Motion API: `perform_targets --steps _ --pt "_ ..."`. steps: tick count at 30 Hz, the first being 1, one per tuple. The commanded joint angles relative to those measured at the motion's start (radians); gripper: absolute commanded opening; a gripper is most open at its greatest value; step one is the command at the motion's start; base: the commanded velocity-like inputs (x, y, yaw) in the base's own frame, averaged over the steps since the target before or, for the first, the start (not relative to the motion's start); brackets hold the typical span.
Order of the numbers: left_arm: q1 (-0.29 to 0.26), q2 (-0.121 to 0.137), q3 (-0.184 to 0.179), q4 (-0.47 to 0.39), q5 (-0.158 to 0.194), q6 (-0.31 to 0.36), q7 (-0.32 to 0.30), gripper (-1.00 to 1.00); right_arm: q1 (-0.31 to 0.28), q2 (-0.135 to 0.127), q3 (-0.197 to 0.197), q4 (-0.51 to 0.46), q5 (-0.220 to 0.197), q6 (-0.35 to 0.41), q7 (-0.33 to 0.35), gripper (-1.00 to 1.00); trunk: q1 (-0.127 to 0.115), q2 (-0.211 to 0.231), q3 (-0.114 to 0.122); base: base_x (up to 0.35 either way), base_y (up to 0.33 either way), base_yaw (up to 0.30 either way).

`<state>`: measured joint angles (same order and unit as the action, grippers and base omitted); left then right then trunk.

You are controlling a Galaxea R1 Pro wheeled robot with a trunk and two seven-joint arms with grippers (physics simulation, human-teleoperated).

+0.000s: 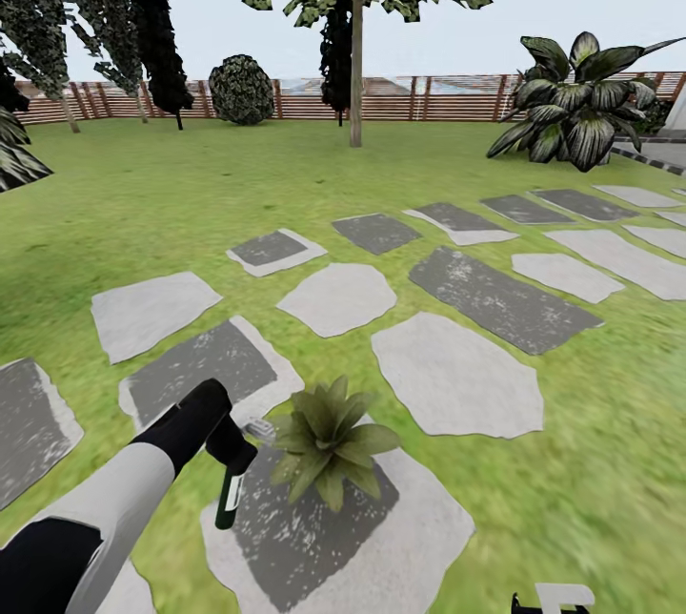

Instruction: Pick up the pesticide atomizer in the garden and spray insectifuge to fully cover both potted plants in the garden.

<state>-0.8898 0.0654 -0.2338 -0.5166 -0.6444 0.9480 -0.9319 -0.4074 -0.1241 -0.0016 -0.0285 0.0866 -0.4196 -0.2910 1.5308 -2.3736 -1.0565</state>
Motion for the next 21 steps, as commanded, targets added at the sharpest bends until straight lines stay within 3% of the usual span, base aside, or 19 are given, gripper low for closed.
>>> perform_targets --steps 1,5,10,13,16,21 --pt "0.002 0.001 -0.004 0.002 -0.009 0.001 -0.010 -1.00 -0.001 0.001 0.000 0.001 0.009 -0.001 -0.007 1.00 0.000 0.000 -0.001 0.268 0.037 0.000" --pt "0.003 0.001 -0.004 0.006 -0.009 0.001 -0.010 -1.00 -0.001 0.001 0.000 0.001 0.010 -0.001 -0.007 1.00 0.000 0.000 -0.001 0.300 0.077 0.000" --pt "0.004 0.003 -0.003 0.007 -0.010 0.001 -0.010 -1.00 -0.001 0.001 0.000 0.001 0.010 -0.001 -0.007 1.00 0.000 0.000 -0.001 0.077 0.033 0.000" --pt "0.006 0.028 -0.006 0.007 -0.009 -0.001 -0.010 -1.00 -0.001 0.001 0.000 0.001 0.010 -0.001 -0.007 1.00 0.000 0.000 -0.001 0.006 0.003 0.000" --pt "0.063 0.051 -0.003 0.007 -0.011 -0.011 -0.010 -1.00 -0.001 0.001 0.000 0.001 0.010 -0.001 -0.007 1.00 0.000 0.000 -0.001 0.001 0.000 0.000" --pt "0.088 0.047 -0.004 0.006 -0.010 -0.016 -0.010 -1.00 -0.001 0.001 0.000 0.001 0.010 -0.001 -0.007 1.00 0.000 0.000 -0.001 0.000 0.000 0.000"
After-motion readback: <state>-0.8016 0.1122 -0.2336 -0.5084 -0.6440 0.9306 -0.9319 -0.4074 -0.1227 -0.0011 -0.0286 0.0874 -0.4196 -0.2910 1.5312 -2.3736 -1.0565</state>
